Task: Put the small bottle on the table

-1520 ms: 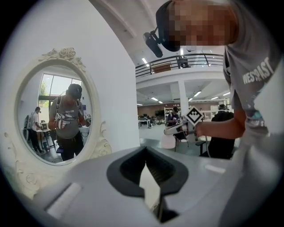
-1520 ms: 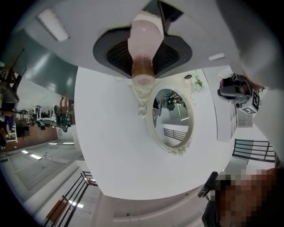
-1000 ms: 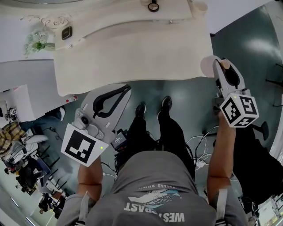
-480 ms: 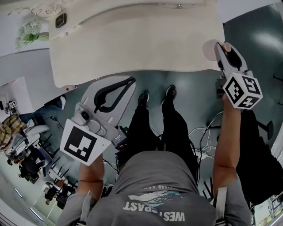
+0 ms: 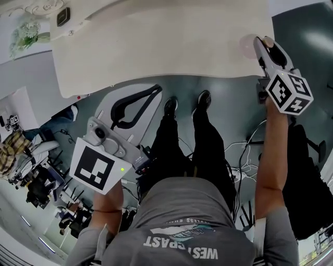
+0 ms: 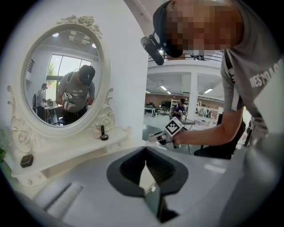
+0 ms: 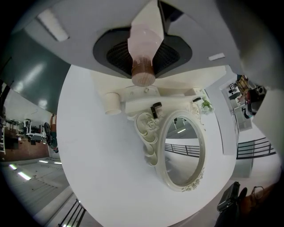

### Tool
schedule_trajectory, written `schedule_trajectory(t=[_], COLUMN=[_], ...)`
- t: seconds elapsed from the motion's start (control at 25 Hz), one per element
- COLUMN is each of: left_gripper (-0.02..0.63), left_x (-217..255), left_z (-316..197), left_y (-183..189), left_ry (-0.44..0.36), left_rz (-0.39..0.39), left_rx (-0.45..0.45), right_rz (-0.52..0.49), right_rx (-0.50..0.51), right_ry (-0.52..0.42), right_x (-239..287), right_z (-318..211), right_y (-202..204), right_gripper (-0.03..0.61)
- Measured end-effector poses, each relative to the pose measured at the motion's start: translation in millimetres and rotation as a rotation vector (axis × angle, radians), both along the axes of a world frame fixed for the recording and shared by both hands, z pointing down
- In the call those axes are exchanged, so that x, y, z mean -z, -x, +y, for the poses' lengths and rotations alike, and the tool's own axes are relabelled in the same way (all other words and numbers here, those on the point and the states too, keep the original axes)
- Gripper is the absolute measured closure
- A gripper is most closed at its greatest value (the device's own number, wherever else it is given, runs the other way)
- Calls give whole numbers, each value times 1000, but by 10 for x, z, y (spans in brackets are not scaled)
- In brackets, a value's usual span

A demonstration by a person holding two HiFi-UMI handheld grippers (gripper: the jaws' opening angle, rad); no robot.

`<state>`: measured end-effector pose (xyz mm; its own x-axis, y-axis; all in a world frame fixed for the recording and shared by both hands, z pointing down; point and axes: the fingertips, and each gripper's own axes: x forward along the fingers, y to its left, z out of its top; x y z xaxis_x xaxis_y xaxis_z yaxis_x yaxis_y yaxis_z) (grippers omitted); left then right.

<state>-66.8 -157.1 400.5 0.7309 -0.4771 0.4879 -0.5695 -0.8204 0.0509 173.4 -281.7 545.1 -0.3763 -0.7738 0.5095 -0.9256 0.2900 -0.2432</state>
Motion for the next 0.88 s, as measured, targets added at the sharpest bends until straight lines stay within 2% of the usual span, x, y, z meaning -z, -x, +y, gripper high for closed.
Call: schedule_trajectory(t=[0.44,0.64,0.88], left_gripper=[611,611,611], left_x=[-248,-334,-363], left_z=[-26,-38,-27], left_y=[6,-2,-80], left_ry=[34,48,54], left_rz=[-9,-13,-12], left_rx=[3,-2,-11], right_rz=[-63,-133,-154], right_rx=[-18,-37,-41], right_ry=[62,52,42], right_x=[-415,-424,-421], right_z=[-60,-148,-150], right_y=[-20,-32,-72], right_gripper=[434,434,434])
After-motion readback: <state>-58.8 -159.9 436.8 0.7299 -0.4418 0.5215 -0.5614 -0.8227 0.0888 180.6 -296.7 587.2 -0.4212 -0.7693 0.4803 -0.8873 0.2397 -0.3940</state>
